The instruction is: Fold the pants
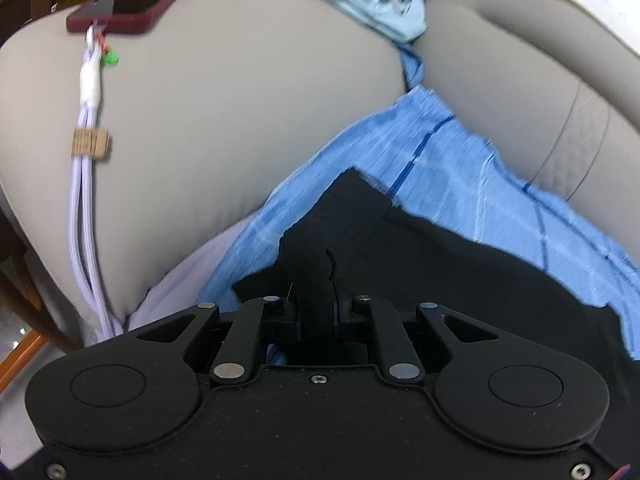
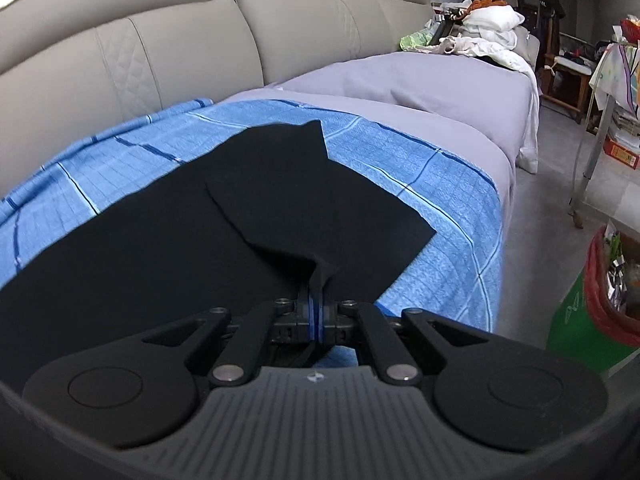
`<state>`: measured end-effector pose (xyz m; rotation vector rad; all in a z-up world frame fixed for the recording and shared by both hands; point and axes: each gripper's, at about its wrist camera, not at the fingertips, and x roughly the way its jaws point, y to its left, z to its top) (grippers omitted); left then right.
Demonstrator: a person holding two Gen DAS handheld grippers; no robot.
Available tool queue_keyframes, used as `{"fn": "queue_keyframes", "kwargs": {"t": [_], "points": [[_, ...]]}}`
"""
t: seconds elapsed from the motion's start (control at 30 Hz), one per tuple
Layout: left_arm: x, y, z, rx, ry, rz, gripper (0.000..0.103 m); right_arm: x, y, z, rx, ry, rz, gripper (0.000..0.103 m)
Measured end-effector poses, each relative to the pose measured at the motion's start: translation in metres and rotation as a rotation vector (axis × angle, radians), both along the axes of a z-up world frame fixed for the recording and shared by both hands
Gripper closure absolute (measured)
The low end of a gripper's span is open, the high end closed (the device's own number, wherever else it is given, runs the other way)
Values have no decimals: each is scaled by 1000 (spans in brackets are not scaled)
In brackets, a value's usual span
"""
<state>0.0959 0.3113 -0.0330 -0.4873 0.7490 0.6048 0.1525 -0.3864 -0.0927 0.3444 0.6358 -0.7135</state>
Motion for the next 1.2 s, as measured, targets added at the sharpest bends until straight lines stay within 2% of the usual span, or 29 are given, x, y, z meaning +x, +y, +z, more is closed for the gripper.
{"fn": "queue_keyframes", "kwargs": {"t": [0.17, 0.37, 0.4, 0.43, 0.47, 0.5, 0.53, 0.57, 0.7, 0.8, 0.83, 0.9, 0.97, 1.0, 1.03, 1.07, 1.1, 1.17, 1.2], "points": [[1, -2, -14, 18, 30, 13, 90, 0, 2, 0, -42, 31, 34, 97], [1, -1, -15, 32, 37, 15, 87, -3, -11, -1, -56, 57, -7, 95], [0, -2, -15, 40, 43, 19, 85, -5, -13, 1, -49, 55, -11, 90], [0, -3, -14, 55, 47, 23, 79, -7, -15, 3, -43, 52, -9, 71], [2, -5, -13, 74, 48, 28, 69, -9, -15, 7, -35, 39, 0, 66], [0, -7, -11, 99, 44, 33, 60, -10, -15, 10, -35, 34, -1, 53], [-3, -11, -7, 124, 30, 32, 43, -11, -13, 15, -40, 33, 2, 40], [-6, -15, -3, 149, 5, 28, 34, -12, -10, 21, -46, 24, 9, 35], [-15, -38, 20, 238, -70, 21, 24, -14, 15, 49, -70, -66, 82, 23], [-20, -63, 38, 301, -147, 16, 13, -13, 49, 63, -82, -182, 245, 15], [-21, -73, 42, 318, -184, -1, 10, -13, 65, 64, -79, -240, 341, 12], [-21, -93, 47, 342, -247, -81, 9, -12, 95, 61, -74, -318, 517, 10], [-16, -112, 43, 357, -272, -158, 10, -8, 125, 52, -64, -354, 692, 9], [-11, -119, 39, 360, -272, -188, 11, -5, 140, 45, -47, -360, 764, 9], [-3, -125, 33, 356, -266, -217, 19, -2, 152, 37, -19, -360, 812, 9], [3, -128, 27, 349, -257, -235, 27, 1, 159, 30, 14, -367, 839, 9], [10, -129, 20, 338, -241, -248, 31, 3, 162, 23, 41, -380, 846, 9], [25, -127, 4, 314, -187, -242, 43, 8, 158, 9, 81, -364, 821, 9], [31, -124, -5, 300, -157, -231, 46, 12, 150, 2, 85, -342, 786, 9]]}}
